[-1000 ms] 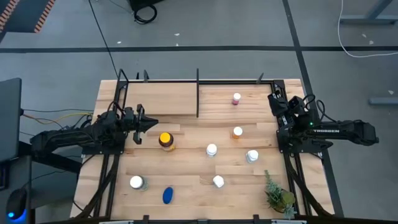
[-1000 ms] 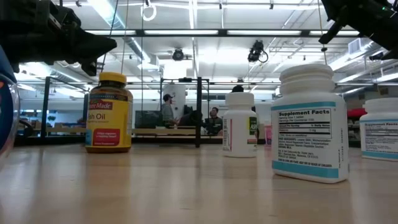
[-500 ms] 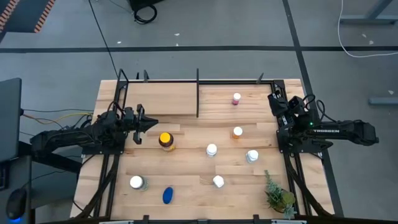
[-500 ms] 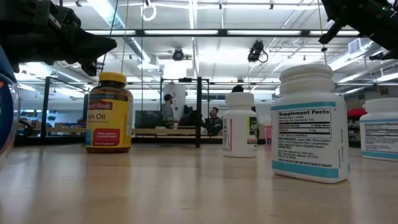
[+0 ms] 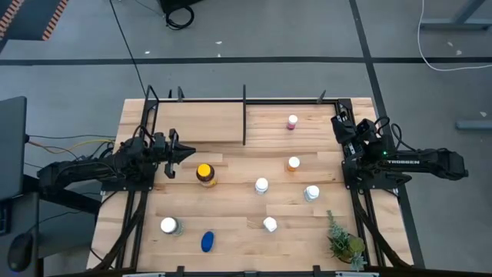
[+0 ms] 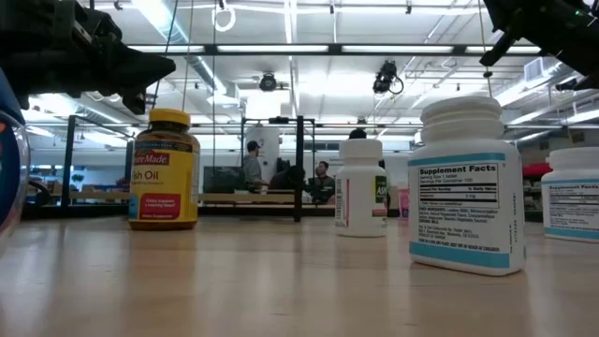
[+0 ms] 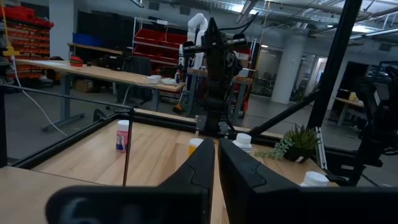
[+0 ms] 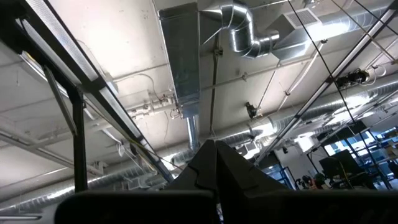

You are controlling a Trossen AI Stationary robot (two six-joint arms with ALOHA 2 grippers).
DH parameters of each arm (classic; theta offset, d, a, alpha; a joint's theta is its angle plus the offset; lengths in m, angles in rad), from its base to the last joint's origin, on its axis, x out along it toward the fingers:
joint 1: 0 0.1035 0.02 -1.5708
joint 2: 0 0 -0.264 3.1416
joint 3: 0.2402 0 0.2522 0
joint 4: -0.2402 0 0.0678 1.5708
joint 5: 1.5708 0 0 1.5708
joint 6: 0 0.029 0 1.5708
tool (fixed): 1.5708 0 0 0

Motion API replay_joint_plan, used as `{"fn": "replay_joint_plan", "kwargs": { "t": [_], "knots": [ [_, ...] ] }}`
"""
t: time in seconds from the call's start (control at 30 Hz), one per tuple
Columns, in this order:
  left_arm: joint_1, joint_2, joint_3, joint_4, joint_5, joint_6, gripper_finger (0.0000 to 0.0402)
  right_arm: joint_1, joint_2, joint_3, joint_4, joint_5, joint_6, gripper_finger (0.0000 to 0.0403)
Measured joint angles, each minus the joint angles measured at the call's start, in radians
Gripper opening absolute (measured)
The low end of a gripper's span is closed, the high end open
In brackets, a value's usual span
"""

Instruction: Pick and place medicine bottles onto shelf by color

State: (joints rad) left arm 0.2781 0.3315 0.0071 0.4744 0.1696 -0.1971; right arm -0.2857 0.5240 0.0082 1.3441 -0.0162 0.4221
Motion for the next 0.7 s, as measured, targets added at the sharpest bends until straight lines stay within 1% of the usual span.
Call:
{"fn": "replay_joint_plan", "kwargs": {
  "t": [0.2,0.23,0.3,0.33,0.43,0.47,0.57,0.63,0.7],
  "knots": [
    [0.0,0.0,0.0,0.0,-0.001,0.006,0.0036,0.0,0.0,0.0,0.0,0.0,0.0,0.0006],
    [0.0,0.0,0.0,0.0,-0.018,0.019,0.0035,0.0,0.0,0.0,0.0,0.0,0.0,0.0006],
    [0.0,0.0,0.0,0.0,-0.092,0.049,0.0033,0.0,0.0,0.0,0.0,0.0,0.0,0.0006],
    [0.0,0.0,0.0,0.0,-0.109,0.052,0.0031,0.0,0.0,0.0,0.0,0.0,0.0,0.0006],
    [0.0,0.0,0.0,0.015,-0.116,0.027,0.0027,0.0,0.0,0.0,0.0,0.0,0.0,0.0006],
    [0.004,0.003,0.001,0.048,-0.133,0.005,0.0026,0.0,0.0,0.0,0.001,0.001,0.0,0.0006],
    [0.015,0.005,0.03,0.159,-0.165,-0.139,0.0026,0.001,0.002,0.026,0.001,0.025,0.005,0.0006],
    [0.018,0.005,0.079,0.249,-0.162,-0.141,0.0028,0.002,0.0,0.053,0.002,0.018,0.085,0.0006],
    [0.014,0.015,0.15,0.283,-0.161,-0.097,0.0031,-0.002,0.014,0.101,-0.031,0.033,0.052,0.0006]
  ]
}}
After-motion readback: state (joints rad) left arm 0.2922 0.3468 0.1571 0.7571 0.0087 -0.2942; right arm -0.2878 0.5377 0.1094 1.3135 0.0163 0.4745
